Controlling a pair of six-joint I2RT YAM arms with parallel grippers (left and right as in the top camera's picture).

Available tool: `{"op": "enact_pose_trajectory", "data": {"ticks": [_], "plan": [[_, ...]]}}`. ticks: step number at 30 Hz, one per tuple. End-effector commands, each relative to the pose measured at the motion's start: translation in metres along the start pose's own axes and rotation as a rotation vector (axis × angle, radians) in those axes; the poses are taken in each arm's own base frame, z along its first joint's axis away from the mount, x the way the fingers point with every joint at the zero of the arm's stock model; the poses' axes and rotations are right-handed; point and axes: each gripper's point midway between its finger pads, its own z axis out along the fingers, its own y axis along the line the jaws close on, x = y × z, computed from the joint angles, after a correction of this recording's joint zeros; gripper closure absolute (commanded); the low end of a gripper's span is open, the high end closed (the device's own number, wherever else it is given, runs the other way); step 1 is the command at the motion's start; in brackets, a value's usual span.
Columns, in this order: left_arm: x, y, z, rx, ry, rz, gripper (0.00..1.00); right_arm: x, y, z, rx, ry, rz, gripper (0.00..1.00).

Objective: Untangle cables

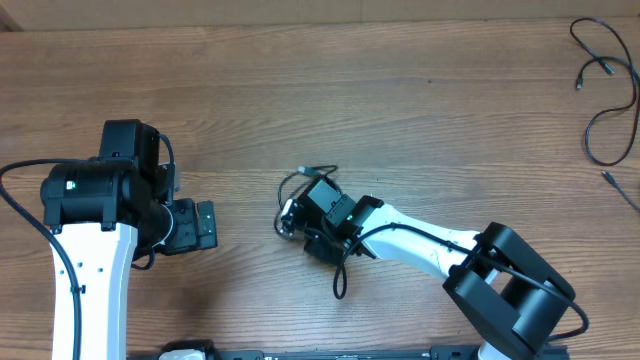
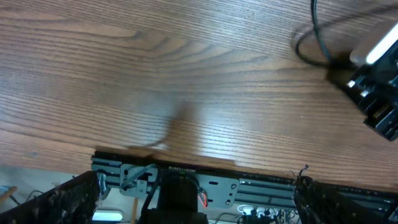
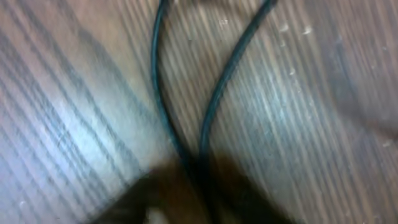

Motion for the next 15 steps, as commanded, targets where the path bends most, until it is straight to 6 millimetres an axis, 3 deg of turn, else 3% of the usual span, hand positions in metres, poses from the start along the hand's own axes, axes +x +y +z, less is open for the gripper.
{"op": "enact_pose_trajectory", "data": {"ticks": [1, 2, 7, 11, 15], "plan": [[-0.002, 0.0, -0.003, 0.008, -0.008, 0.013, 0.01, 0.033, 0.009, 0.018, -0.035, 0.113, 0.091, 0.92], [-0.002, 0.0, -0.003, 0.008, -0.008, 0.013, 0.01, 0.034, 0.009, 0.018, -0.036, 0.12, 0.104, 0.96], [-0.002, 0.0, -0.003, 0.008, -0.008, 0.013, 0.0, 0.039, 0.003, 0.017, -0.003, 0.14, 0.145, 0.96], [-0.002, 0.0, -0.003, 0.008, -0.008, 0.013, 0.0, 0.042, -0.033, 0.008, 0.138, 0.159, 0.25, 0.96], [-0.002, 0.0, -0.003, 0.008, -0.008, 0.013, 0.0, 0.039, -0.069, -0.02, 0.164, 0.176, 0.348, 0.96]]}}
